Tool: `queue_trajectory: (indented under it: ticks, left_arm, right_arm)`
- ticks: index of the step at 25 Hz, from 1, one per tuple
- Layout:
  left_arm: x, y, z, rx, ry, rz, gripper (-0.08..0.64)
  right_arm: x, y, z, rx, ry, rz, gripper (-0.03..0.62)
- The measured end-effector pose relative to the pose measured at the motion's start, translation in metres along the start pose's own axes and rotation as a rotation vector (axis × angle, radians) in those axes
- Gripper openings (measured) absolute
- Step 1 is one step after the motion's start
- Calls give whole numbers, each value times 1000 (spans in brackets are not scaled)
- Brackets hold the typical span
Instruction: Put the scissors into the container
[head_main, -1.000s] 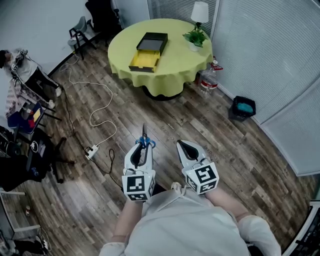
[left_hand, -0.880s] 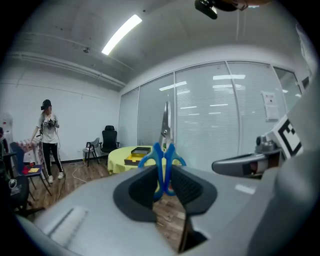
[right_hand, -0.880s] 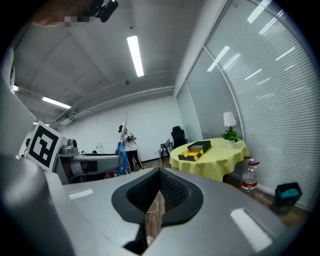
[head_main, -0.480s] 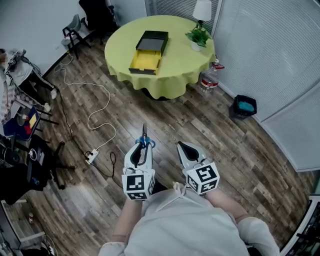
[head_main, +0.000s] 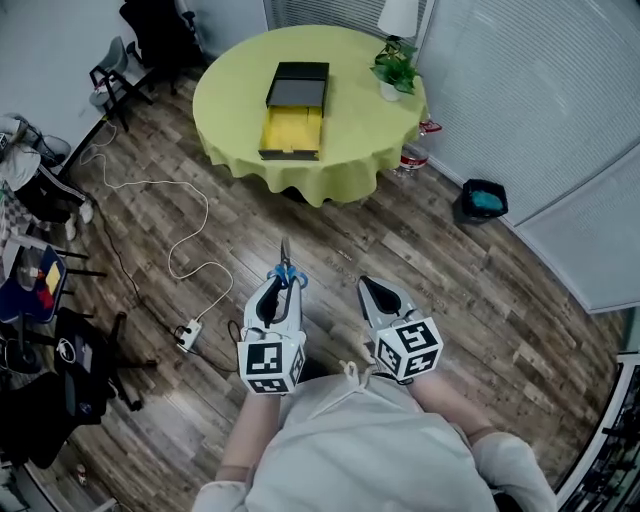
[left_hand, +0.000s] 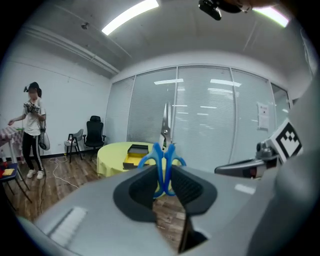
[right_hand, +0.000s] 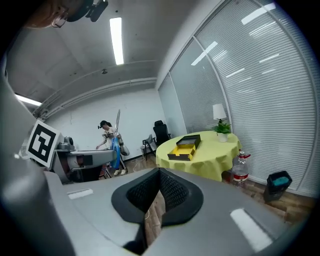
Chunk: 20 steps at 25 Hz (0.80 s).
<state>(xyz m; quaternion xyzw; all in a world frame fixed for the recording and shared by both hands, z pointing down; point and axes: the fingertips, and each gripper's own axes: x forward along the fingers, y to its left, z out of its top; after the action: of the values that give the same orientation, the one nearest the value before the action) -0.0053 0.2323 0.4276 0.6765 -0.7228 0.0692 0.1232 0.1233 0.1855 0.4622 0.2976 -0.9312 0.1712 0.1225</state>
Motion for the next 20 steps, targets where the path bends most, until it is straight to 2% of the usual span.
queue_trajectory:
  ticks: [6,10,13,20]
  left_arm:
    - [14,80,15,26,10,-60,89]
    - [17,125,17,37,22,-94,89]
    - [20,154,19,35,23,-107,89]
    - [57,187,11,-45,53,-120,89]
  right_arm:
    - [63,44,20,-14,-27,-38,0]
    - [102,71,24,31,-29,-50,0]
    - [124,87,28,19,-20,-68,0]
    - [162,73,28,-3,44,-114,0]
